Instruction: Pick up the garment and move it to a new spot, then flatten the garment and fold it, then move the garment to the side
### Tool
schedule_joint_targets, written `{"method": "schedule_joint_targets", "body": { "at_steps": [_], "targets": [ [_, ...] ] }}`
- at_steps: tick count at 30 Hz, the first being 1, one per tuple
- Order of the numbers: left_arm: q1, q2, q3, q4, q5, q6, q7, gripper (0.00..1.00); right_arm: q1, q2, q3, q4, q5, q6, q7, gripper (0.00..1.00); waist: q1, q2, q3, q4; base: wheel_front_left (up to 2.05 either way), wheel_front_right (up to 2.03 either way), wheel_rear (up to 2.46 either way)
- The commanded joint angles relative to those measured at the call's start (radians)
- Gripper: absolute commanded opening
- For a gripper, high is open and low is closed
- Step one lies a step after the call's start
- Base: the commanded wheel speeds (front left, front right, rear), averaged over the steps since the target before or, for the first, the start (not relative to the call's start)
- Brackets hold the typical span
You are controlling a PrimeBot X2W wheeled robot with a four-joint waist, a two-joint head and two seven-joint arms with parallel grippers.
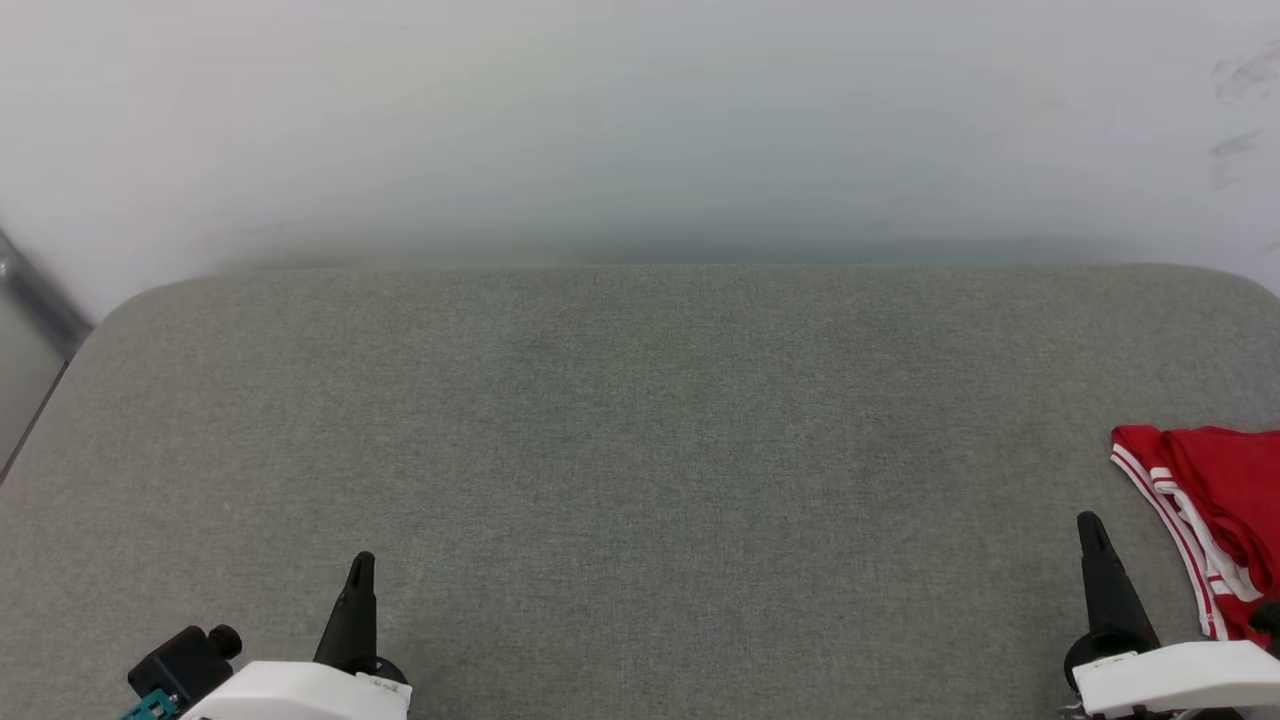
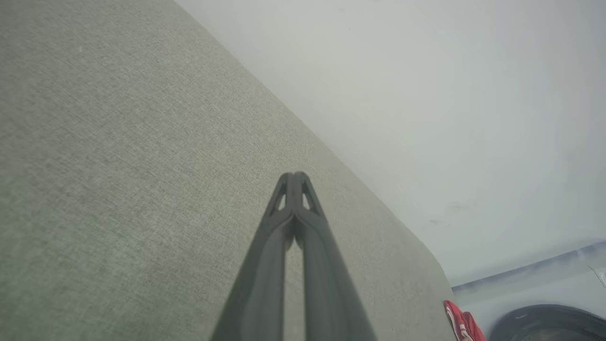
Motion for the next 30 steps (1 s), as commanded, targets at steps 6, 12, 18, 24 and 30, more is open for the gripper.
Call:
{"method": "schedule_joint_targets", "body": {
  "at_steps": [6, 12, 18, 24, 30],
  "targets": [
    [-0.041, 0.004, 0.012, 0.001, -0.095, -0.012, 0.023, 0.00, -0.038, 0.000, -0.002, 0.003, 0.092, 0.000, 0.021, 0.00, 0.0000, 0.0000, 0.002, -0.002, 0.00, 0.00, 0.00],
    [-0.053, 0.004, 0.018, 0.009, -0.168, -0.016, 0.041, 0.00, -0.052, 0.000, -0.003, 0.013, 0.162, 0.000, 0.038, 0.00, 0.0000, 0.0000, 0.004, -0.004, 0.00, 0.00, 0.00],
    [-0.068, 0.004, 0.024, 0.017, -0.237, -0.019, 0.058, 0.00, -0.064, 0.000, -0.003, 0.022, 0.228, 0.000, 0.056, 0.00, 0.0000, 0.0000, 0.007, -0.006, 0.00, 0.00, 0.00],
    [-0.077, 0.004, 0.029, 0.023, -0.291, -0.024, 0.072, 0.00, -0.071, 0.000, -0.004, 0.029, 0.280, 0.000, 0.069, 0.00, 0.0000, 0.0000, 0.008, -0.008, 0.00, 0.00, 0.00],
    [-0.088, 0.004, 0.035, 0.031, -0.353, -0.028, 0.087, 0.00, -0.083, 0.000, -0.004, 0.038, 0.340, 0.000, 0.085, 0.00, 0.0000, 0.0000, 0.011, -0.010, 0.00, 0.00, 0.00]
  ]
}}
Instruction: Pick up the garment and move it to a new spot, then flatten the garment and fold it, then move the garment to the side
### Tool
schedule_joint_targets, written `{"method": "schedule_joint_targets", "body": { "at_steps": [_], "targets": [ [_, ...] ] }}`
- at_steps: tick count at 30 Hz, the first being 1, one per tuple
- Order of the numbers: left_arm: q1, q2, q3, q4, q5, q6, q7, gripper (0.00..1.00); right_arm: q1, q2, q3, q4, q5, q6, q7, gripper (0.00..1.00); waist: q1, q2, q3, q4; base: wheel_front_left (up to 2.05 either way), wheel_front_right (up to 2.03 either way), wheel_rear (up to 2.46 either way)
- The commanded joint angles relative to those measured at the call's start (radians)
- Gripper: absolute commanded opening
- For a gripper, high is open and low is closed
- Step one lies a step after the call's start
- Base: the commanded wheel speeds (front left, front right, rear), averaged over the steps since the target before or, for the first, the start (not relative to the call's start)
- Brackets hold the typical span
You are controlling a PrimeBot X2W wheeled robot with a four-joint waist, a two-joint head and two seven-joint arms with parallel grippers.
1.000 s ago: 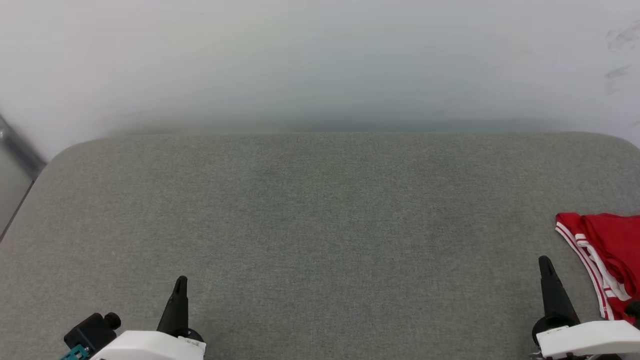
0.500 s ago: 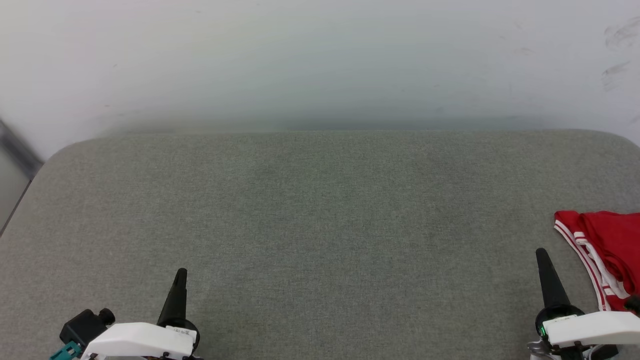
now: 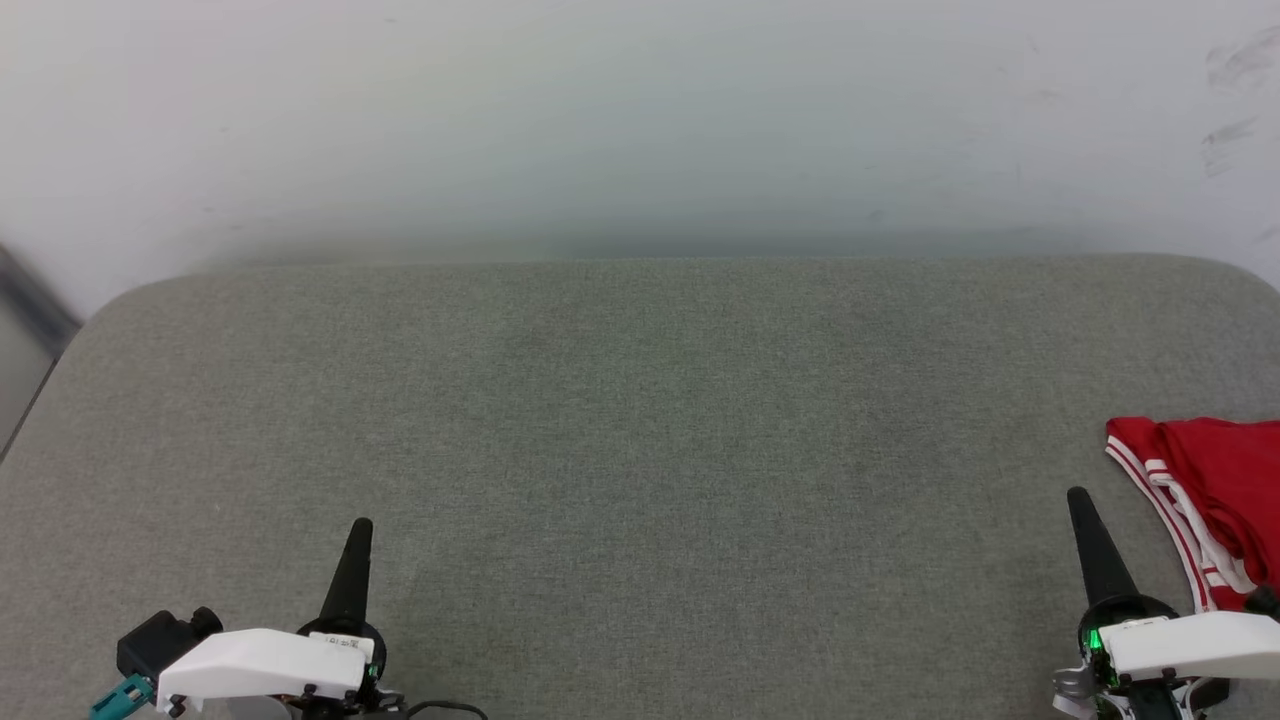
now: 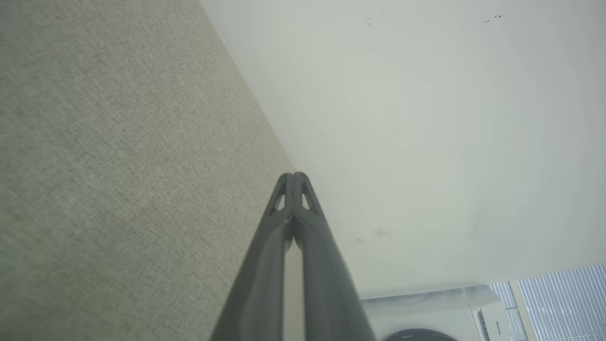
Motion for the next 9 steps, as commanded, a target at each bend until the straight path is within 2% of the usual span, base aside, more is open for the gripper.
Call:
{"method": "schedule_joint_targets", "body": {
  "at_steps": [1, 9],
  "targets": [
    [-0.020, 0.004, 0.004, -0.004, -0.017, -0.006, 0.005, 0.00, -0.024, 0.000, -0.001, -0.004, 0.018, 0.000, 0.007, 0.00, 0.0000, 0.0000, 0.000, 0.000, 0.00, 0.00, 0.00],
    [-0.035, 0.003, 0.012, 0.005, -0.094, -0.011, 0.025, 0.00, -0.037, 0.001, -0.002, 0.007, 0.092, 0.000, 0.026, 0.00, 0.0000, 0.0000, 0.003, -0.003, 0.00, 0.00, 0.00]
  ]
}}
